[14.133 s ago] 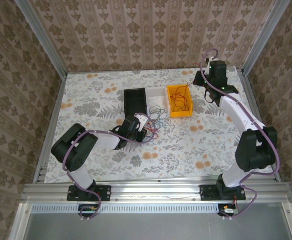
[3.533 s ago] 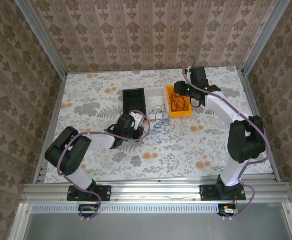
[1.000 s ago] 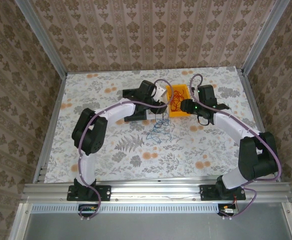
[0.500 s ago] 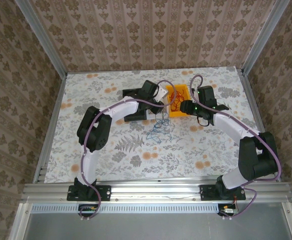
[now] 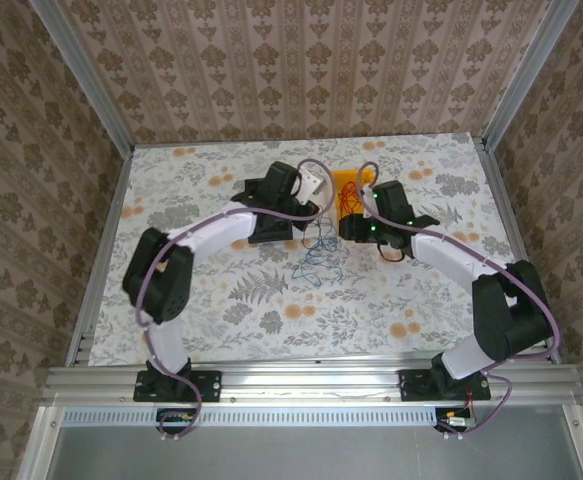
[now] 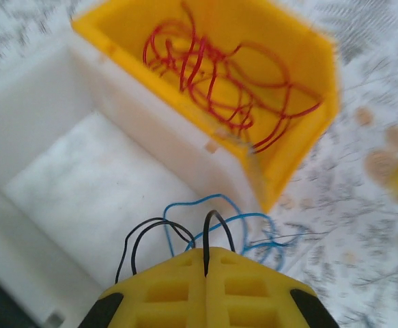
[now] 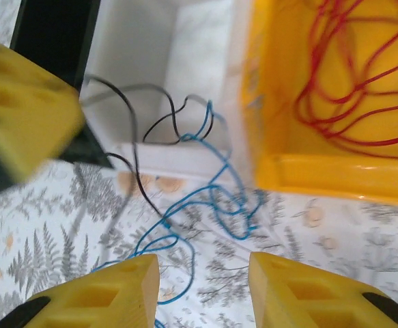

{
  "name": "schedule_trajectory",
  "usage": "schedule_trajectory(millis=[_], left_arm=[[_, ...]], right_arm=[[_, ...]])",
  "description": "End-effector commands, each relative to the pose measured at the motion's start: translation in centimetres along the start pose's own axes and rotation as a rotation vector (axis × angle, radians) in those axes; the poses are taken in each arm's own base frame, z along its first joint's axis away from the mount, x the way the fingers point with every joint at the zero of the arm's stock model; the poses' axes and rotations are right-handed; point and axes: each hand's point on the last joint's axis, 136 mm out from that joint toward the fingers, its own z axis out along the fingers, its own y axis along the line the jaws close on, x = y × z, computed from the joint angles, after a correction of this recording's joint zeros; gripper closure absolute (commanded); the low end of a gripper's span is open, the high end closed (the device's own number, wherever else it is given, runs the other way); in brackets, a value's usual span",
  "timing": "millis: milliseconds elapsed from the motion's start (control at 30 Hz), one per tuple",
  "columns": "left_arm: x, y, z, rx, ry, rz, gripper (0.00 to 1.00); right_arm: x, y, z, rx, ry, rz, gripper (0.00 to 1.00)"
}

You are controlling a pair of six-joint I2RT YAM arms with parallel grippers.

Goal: Untangle the cables

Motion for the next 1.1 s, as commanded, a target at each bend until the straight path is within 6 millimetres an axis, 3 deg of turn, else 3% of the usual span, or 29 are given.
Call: schedule_trajectory(millis=[0, 300, 533, 700, 867, 1067], left_arm=[[-3.7, -1.1, -4.2, 0.041, -0.163, -0.043, 1.00], [-5.2, -2.4, -11.1, 0.108, -0.298, -0.036, 1.00], [-6.9, -5.7, -16.5, 0.248, -0.402, 0.026, 1.00], [-8.6, -7.1, -20.9, 0.262, -0.500, 0.070, 1.00], [-10.5, -8.0, -25.3, 0.277, -0.617, 0.102, 1.00], [-12.5, -7.2, -29.1, 0.274, -0.751, 0.090, 1.00]], right_arm=[[2.4, 0.7, 2.3, -0.037, 0.097, -0.027, 0.60], [3.6, 1.1, 5.8, -0.032, 0.223, -0.053, 0.60], [5.1, 0.3, 7.3, -0.002, 0.308, -0.065, 0.61], [6.3, -0.3, 7.6, 0.034, 0.359, -0.097, 0.63], [8.1, -1.8, 7.3, 0.106, 0.409, -0.122, 0.73], [9.9, -4.2, 6.2, 0.213, 0.439, -0.116, 0.87]])
